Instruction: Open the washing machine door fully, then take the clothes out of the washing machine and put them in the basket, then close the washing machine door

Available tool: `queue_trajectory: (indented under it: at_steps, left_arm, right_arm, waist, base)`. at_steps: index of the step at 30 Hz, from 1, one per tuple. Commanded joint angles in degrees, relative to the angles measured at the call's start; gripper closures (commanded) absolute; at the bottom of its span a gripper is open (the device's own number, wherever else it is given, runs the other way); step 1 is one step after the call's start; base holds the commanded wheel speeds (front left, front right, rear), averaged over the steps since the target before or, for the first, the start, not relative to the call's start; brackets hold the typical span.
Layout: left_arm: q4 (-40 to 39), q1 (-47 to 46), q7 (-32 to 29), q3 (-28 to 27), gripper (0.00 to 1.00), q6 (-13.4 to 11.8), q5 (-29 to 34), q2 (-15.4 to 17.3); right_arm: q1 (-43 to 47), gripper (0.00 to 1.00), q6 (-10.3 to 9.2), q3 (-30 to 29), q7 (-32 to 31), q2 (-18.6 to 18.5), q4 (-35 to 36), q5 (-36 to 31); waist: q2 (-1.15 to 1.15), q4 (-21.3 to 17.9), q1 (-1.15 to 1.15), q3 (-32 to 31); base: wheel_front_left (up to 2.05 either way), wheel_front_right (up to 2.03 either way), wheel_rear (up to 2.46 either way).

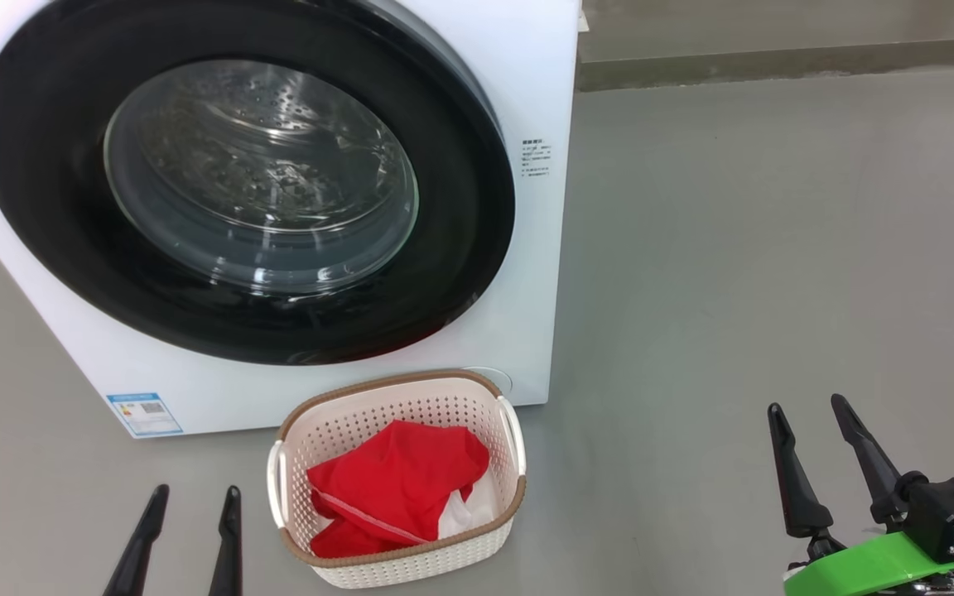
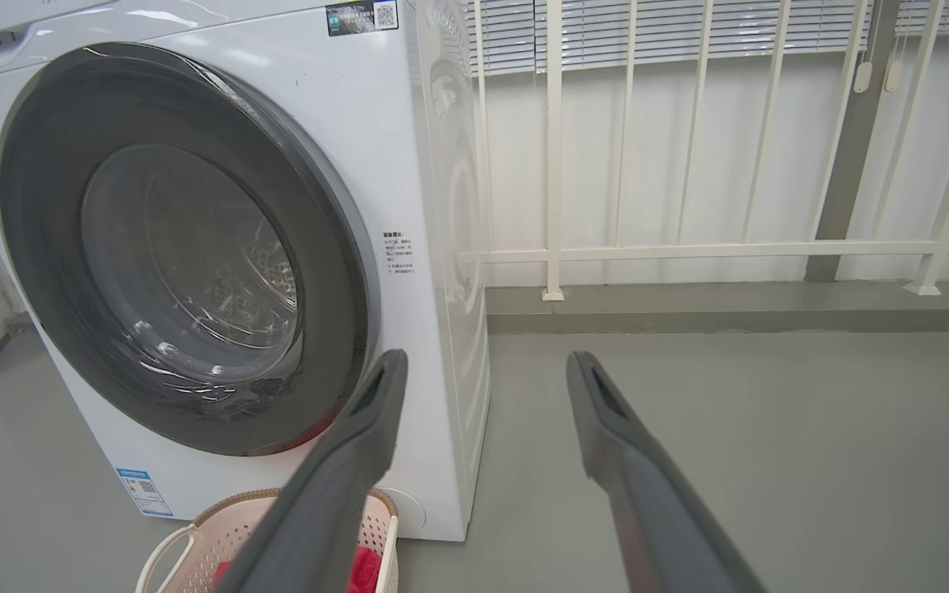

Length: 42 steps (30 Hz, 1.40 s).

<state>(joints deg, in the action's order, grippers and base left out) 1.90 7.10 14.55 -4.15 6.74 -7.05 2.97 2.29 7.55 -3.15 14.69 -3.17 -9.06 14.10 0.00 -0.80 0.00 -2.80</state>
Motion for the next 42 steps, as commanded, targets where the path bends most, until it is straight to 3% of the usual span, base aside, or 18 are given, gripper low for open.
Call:
queue_trajectory:
  at_steps: [1,3,4,12,15,20,42]
  left_arm:
    - [-1.03,-0.93,0.45,-2.24,0.0,-0.48,0.5,0.27]
    - [-0.97,-0.71,0.45,-2.33,0.0,-0.66,0.63,0.2]
    - [0.35,0.11,-0.01,-0.29,1.0,-0.24,0.09,-0.08]
    - [4.06,-0.43,-1.16,-0.05,1.0,-0.21,-1.98,-0.77]
    - [4.26,-0.78,-1.86,-0.14,1.0,-0.18,-4.75,-0.75]
    - [4.52,-1.23,-2.57,-0.12,1.0,-0.14,-8.21,-0.72]
    - [5.92,-3.51,-6.06,-0.46,1.0,0.03,-23.17,-0.6]
  right_arm:
    - [-0.51,0.0,-0.06,1.43,0.31,-0.36,1.45,0.0]
    - [-0.2,0.0,-0.06,1.77,0.31,-0.31,1.39,0.11]
    - [0.17,1.0,0.0,0.36,0.0,0.12,-0.17,0.01]
    - [0.79,1.0,0.0,0.29,-0.61,0.67,-3.38,1.84]
    - [0.56,1.0,0.0,0.15,-1.31,0.66,-3.34,4.35]
    - [0.18,1.0,-0.01,0.01,-2.15,0.64,-3.42,7.49]
    - [-1.52,1.0,-0.02,-0.63,-5.83,0.57,-3.72,21.2]
  waist:
    - [0.0,0.31,0.0,-0.19]
    - [0.0,0.53,0.0,-0.32]
    - [0.0,0.49,0.0,-0.28]
    - [0.0,0.5,0.02,-0.24]
    - [0.0,0.52,0.13,-0.25]
    - [0.0,0.53,0.01,0.0]
    - [0.0,0.58,0.0,0.59]
  base:
    - [0.0,0.0,0.0]
    - [0.0,0.0,0.0]
    - [0.0,0.0,0.0]
    - [0.0,0.0,0.0]
    - [0.0,0.0,0.0]
    - [0.0,0.0,0.0]
    - [0.0,0.0,0.0]
